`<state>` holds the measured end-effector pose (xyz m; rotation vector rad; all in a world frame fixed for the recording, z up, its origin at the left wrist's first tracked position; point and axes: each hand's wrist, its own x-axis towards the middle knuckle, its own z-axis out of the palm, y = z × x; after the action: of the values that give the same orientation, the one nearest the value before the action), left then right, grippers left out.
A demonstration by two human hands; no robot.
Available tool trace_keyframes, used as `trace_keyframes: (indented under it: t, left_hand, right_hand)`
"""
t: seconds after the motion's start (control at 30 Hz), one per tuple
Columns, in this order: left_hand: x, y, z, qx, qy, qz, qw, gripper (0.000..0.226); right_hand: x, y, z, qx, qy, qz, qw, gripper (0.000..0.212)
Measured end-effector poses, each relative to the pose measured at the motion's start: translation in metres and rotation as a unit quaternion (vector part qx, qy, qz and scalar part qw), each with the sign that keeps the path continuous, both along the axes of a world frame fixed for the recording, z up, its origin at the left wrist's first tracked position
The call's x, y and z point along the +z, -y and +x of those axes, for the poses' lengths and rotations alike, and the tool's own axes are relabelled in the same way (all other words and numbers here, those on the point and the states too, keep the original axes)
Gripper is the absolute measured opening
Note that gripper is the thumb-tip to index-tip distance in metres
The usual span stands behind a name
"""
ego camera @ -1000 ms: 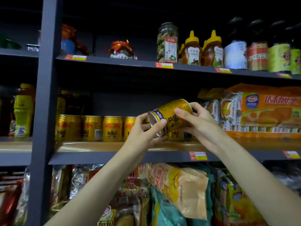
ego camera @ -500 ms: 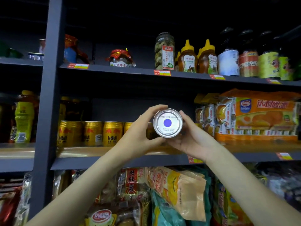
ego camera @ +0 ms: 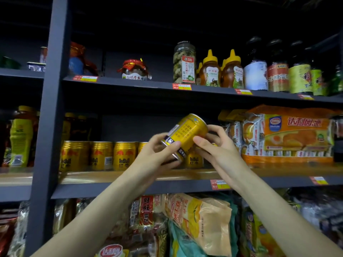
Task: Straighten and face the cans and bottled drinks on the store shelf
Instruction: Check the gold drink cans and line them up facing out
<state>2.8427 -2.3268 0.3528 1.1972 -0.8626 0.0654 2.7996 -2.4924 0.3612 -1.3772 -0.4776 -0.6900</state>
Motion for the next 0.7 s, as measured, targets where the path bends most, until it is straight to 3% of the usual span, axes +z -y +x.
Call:
trace_keyframes:
  t: [0.03,0.1,0.17,0.2,0.27,0.33,0.43,0.57,0.63,0.7]
  left_hand:
    - [0.000,-0.002,0.003,0.080,0.077,0.011,0.994,0.052]
    - [0.002,-0.009,0.007,0.208,0.263,0.066,0.940,0.060]
    - [0.001,-0.012,0.010,0.224,0.370,0.116,0.894,0.066]
    - [0.000,-0.011,0.008,0.210,0.374,0.130,0.894,0.068]
    - [-0.003,-0.009,0.003,0.165,0.293,0.115,0.935,0.067]
    - [-0.003,-0.009,-0.002,0.074,0.132,0.073,0.986,0.053]
    - [-0.001,-0.012,0.001,-0.067,-0.058,0.053,0.995,0.044]
    - [0.002,-0.013,0.001,-0.102,-0.090,0.017,0.991,0.042]
    - [0.001,-0.012,0.005,-0.066,-0.042,-0.010,0.997,0.048]
    - [0.000,-0.014,0.011,0.022,0.055,0.002,0.998,0.060]
  right_hand:
    - [0.002,0.000,-0.001,0.003,-0.017,0.000,1.000,0.046]
    - [0.005,-0.002,-0.003,0.049,-0.059,0.015,0.997,0.050]
    - [0.005,-0.006,-0.004,0.077,-0.085,0.042,0.993,0.055]
    - [0.004,-0.007,-0.003,0.079,-0.088,0.061,0.991,0.053]
    - [0.001,-0.009,-0.001,0.061,-0.067,0.074,0.993,0.055]
    - [-0.001,-0.009,0.001,0.019,-0.023,0.051,0.998,0.053]
    - [-0.001,-0.006,0.000,-0.020,0.034,-0.004,0.999,0.052]
    - [-0.003,-0.005,-0.002,-0.057,0.062,-0.058,0.995,0.052]
    - [-0.008,-0.004,0.000,-0.079,0.041,-0.055,0.995,0.052]
    - [-0.011,-0.003,0.002,-0.029,-0.023,-0.018,0.999,0.048]
